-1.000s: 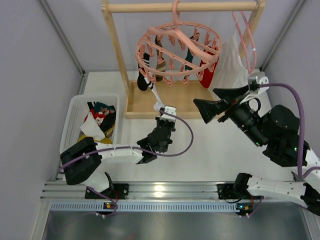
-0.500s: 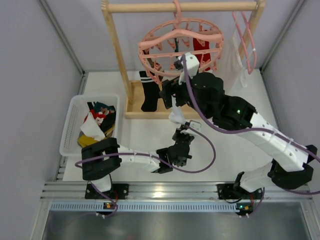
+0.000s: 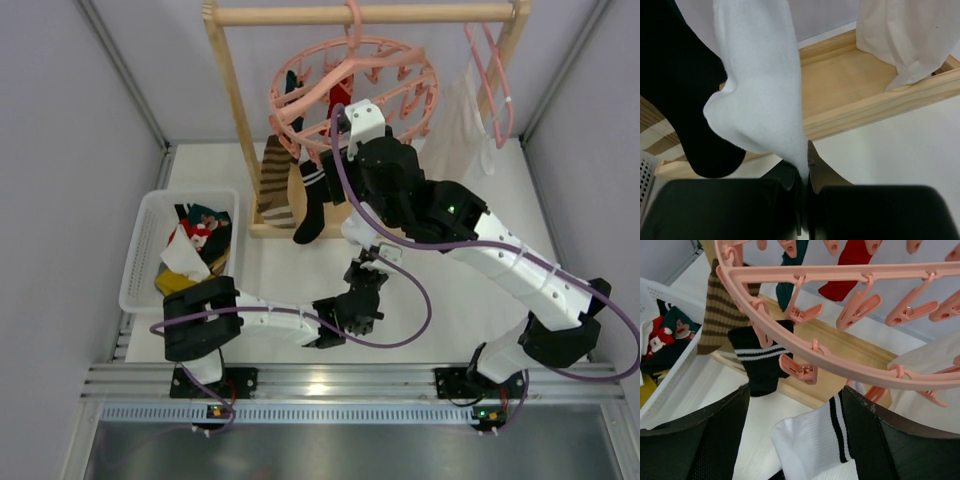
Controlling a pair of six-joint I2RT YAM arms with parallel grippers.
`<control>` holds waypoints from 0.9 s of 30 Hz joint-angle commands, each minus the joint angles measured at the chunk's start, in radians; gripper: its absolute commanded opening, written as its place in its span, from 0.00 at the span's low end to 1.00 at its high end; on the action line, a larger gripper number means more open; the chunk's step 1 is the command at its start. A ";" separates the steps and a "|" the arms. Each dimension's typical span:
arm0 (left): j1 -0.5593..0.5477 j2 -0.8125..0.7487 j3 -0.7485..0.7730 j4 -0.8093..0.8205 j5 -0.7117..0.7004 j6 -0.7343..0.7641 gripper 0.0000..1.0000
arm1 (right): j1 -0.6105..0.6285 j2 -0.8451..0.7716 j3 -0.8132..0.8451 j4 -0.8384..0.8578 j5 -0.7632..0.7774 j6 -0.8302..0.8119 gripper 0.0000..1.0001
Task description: Remove the socks clipped to the hanger
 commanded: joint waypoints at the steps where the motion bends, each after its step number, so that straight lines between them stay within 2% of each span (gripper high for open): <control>1: -0.008 -0.010 0.001 0.050 -0.010 -0.009 0.00 | -0.038 -0.006 0.047 -0.028 0.027 -0.010 0.72; 16: -0.016 0.011 0.015 0.049 -0.008 -0.002 0.00 | -0.102 -0.104 -0.008 -0.047 -0.003 -0.018 0.67; 27: -0.028 0.028 0.030 0.050 -0.011 0.002 0.00 | -0.140 -0.077 -0.039 -0.025 -0.089 -0.018 0.66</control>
